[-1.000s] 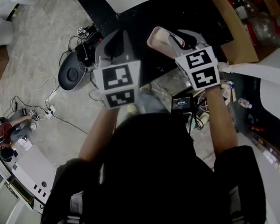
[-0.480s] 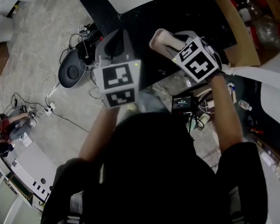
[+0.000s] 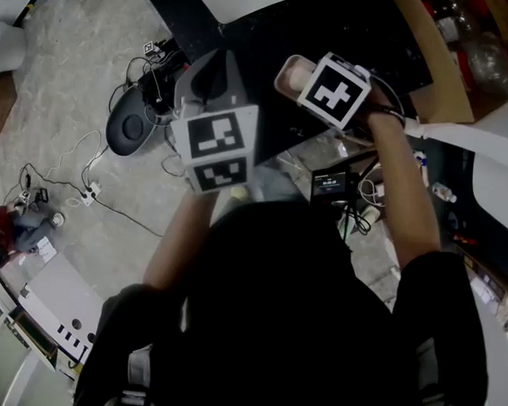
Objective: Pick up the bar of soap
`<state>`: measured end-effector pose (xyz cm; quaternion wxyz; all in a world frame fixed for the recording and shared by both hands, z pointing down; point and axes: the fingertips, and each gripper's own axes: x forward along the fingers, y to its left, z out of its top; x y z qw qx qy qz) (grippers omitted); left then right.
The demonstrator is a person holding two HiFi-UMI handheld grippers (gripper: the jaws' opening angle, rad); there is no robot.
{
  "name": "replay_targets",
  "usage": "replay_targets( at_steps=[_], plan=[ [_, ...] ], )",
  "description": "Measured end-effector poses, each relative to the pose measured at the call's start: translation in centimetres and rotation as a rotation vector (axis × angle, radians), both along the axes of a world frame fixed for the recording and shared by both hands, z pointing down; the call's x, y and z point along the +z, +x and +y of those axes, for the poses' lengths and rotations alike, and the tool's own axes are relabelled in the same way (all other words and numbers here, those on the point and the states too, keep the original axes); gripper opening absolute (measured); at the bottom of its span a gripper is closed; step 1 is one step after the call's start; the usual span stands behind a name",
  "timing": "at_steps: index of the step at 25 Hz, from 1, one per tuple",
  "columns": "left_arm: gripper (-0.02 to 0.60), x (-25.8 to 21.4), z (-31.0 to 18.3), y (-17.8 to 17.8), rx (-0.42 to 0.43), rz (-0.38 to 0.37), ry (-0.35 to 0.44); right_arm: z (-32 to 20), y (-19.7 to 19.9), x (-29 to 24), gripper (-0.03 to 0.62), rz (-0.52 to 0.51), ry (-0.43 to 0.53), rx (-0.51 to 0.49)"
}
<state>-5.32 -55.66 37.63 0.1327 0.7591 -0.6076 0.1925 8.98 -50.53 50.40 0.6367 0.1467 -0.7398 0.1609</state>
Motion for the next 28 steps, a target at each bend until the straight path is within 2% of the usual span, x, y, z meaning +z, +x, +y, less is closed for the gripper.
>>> replay_targets(
  at_steps=[8, 14, 17, 21, 28],
  plan=[
    [-0.005, 0.0, 0.3, 0.9, 0.012, 0.014, 0.002, 0.3, -0.4, 0.0, 0.222, -0.004, -0.027, 0.052],
    [-0.005, -0.4, 1.1, 1.5, 0.01, 0.011, 0.016, -0.1, 0.0, -0.1, 0.221, -0.004, 0.015, 0.064],
    [-0.005, -0.9, 1.9, 1.2, 0.005, 0.009, 0.029, 0.2, -0.5, 0.0, 0.219, -0.042, 0.028, 0.073],
    [-0.005, -1.7, 3.0, 0.2, -0.016, 0.001, 0.046, -0.3, -1.3, -0.4, 0.216, -0.107, 0.092, 0.069],
    [-0.005, -2.9, 4.8, -1.4, -0.043, -0.011, 0.076, 0.1, -1.7, -1.2, 0.215, -0.226, 0.171, 0.186]
  ],
)
